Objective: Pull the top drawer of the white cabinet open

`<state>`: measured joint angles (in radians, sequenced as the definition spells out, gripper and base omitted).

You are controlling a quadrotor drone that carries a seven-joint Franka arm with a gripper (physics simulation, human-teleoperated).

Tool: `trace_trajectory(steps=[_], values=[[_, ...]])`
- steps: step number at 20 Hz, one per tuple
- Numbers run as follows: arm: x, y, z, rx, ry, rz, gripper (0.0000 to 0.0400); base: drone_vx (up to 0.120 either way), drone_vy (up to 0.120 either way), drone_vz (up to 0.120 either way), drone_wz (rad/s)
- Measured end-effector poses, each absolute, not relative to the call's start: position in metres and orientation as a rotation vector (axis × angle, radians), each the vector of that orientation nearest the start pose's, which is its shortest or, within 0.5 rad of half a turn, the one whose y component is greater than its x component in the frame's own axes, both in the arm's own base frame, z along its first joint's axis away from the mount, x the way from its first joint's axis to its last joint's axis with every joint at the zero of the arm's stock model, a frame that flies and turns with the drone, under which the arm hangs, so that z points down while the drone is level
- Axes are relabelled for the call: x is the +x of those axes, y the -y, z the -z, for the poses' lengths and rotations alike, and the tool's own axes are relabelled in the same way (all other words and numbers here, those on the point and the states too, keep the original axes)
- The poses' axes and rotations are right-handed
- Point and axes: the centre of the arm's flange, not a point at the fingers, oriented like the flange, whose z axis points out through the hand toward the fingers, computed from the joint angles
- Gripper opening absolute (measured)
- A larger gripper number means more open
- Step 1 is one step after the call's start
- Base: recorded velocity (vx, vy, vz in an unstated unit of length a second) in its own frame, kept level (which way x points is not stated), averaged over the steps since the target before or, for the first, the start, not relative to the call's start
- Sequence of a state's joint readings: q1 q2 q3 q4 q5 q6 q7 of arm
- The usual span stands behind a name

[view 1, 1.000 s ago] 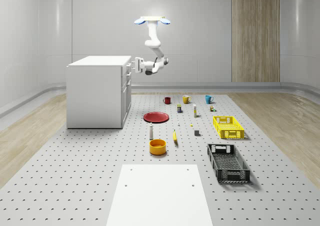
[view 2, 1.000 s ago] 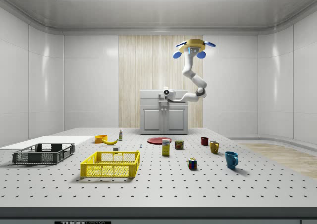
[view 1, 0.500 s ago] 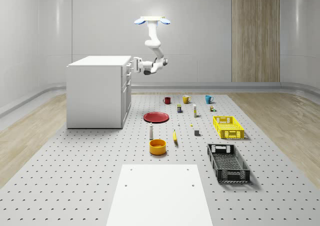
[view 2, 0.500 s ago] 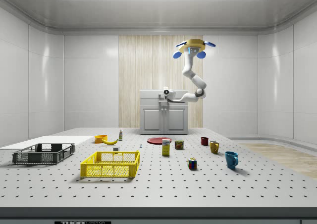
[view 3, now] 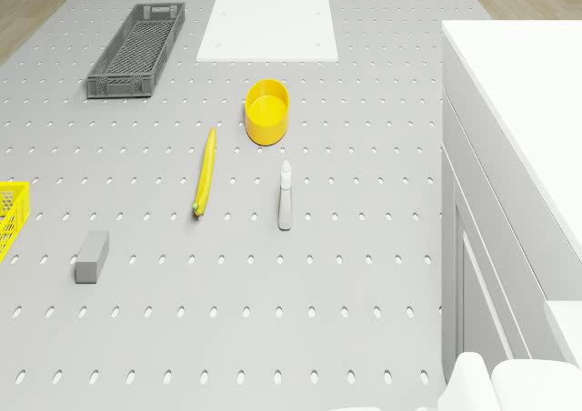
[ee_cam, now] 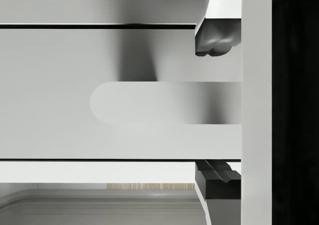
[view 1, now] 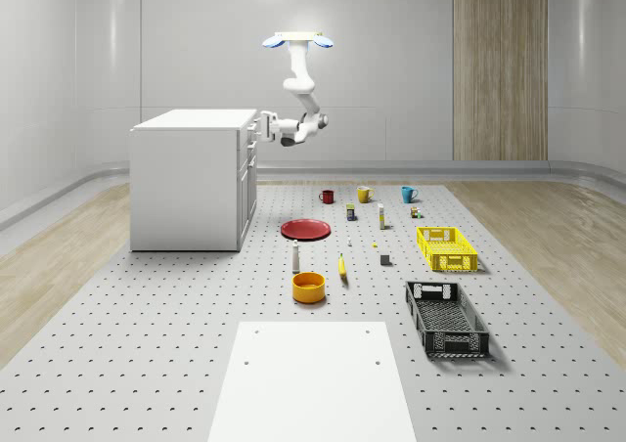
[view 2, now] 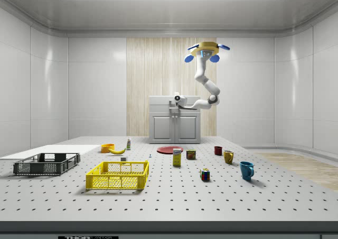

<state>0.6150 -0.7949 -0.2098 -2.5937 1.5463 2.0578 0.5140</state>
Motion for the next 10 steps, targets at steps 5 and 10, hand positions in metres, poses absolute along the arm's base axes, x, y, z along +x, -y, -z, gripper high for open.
trace_trajectory(steps=[5, 10], values=[[0.3065, -0.1738, -0.5790, -1.482, -0.611, -0.613, 0.0305, 0.000, 0.000, 0.000, 0.000], [0.3065, -0.1739, -0.5793, -1.482, -0.611, -0.613, 0.0305, 0.000, 0.000, 0.000, 0.000]])
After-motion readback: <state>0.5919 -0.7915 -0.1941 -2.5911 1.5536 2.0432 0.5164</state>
